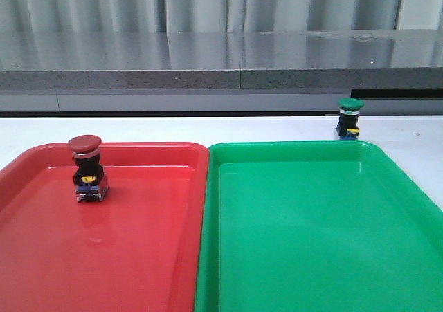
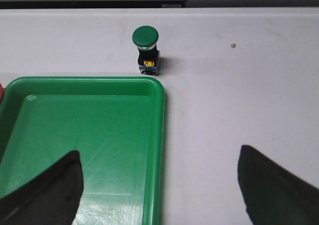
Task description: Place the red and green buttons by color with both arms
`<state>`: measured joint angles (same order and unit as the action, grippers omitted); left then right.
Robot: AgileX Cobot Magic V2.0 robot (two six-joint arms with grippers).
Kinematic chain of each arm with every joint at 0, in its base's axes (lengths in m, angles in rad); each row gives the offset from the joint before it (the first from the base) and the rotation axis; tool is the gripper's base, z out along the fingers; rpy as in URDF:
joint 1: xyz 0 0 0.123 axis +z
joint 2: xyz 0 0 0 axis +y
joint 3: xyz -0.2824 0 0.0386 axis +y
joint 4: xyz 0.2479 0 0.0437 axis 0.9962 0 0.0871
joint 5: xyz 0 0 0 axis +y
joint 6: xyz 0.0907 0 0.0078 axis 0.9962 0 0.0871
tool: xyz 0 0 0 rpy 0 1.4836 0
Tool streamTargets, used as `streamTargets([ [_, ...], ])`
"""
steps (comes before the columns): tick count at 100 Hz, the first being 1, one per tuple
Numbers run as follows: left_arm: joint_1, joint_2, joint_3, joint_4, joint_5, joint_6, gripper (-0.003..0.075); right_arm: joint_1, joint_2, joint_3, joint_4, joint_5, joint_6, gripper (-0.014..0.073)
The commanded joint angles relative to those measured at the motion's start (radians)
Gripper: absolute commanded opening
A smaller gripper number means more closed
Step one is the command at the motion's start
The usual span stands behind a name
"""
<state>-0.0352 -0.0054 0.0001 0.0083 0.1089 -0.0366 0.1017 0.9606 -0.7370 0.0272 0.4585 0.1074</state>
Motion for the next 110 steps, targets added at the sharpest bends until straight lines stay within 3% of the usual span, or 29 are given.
streamTargets([
  [1, -0.009, -0.033, 0.026, -0.008, -0.085, -0.009, -0.0019, -0.001, 0.017, -0.060, 0.002, -0.068, -0.006, 0.0635],
  [68, -0.009, -0.033, 0.026, -0.008, -0.085, -0.009, -0.0019, 0.062, 0.558, -0.490, -0.007, -0.049, -0.022, 0.0634],
  [110, -0.009, -0.033, 0.026, -0.008, -0.085, -0.009, -0.0019, 0.062, 0.850, -0.773, -0.052, 0.051, -0.023, 0.0634],
])
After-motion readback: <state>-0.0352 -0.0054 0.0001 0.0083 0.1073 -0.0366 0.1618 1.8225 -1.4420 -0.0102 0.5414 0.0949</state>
